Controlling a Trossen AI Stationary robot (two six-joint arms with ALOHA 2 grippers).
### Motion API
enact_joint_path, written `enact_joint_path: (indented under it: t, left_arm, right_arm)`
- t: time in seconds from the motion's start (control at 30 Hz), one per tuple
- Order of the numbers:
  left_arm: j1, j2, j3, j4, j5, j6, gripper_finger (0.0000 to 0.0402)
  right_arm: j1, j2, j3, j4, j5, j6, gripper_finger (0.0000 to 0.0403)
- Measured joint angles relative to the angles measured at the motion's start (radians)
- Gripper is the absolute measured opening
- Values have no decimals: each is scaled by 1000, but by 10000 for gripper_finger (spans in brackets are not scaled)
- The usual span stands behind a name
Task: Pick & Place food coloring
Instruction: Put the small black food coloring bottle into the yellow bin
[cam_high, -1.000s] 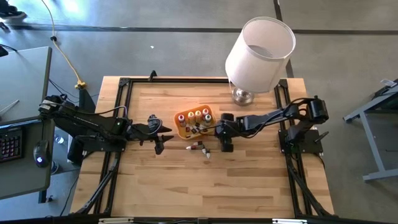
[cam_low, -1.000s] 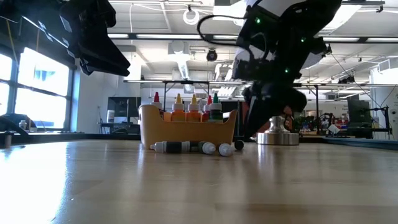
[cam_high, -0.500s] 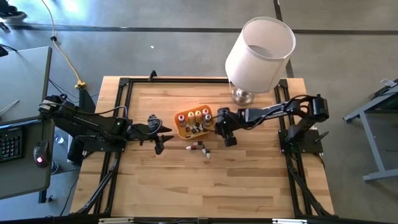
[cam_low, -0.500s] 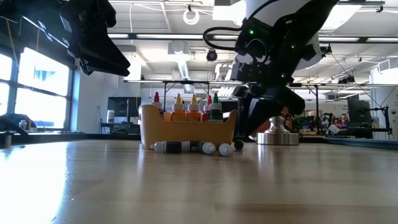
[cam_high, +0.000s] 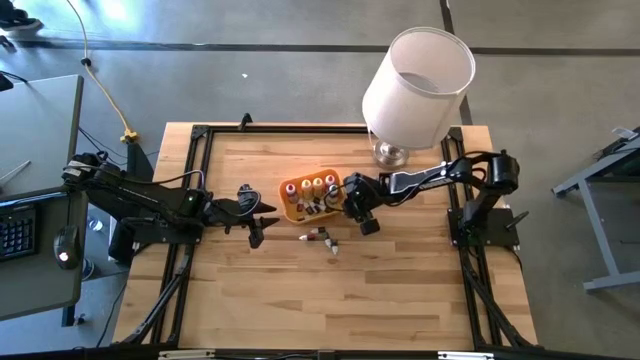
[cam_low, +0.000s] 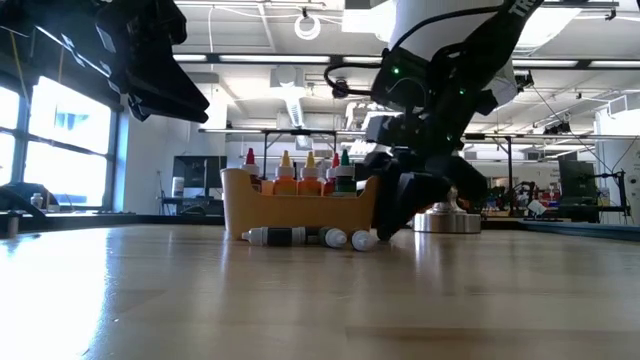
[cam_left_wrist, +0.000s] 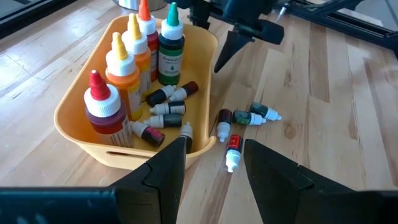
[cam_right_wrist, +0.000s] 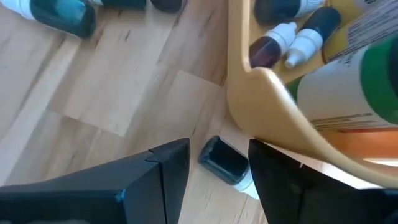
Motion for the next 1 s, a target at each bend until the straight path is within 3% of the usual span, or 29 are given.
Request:
enact_joint_path:
  t: [0.4,0.7,0.9,1.0]
  left_arm:
    - [0,0,0,-2,0,0,161]
    - [0,0,0,-2,0,0,161]
    - [0,0,0,-1,0,0,161]
    - [0,0,0,-1,0,0,161]
  right_arm:
    - [10,5,1,-95,57,-40,141]
    - [19,5,0,-87,79,142,111]
    - [34,5,-1,-73,-34,283,68]
    - [66,7,-3,-34,-97,362,65]
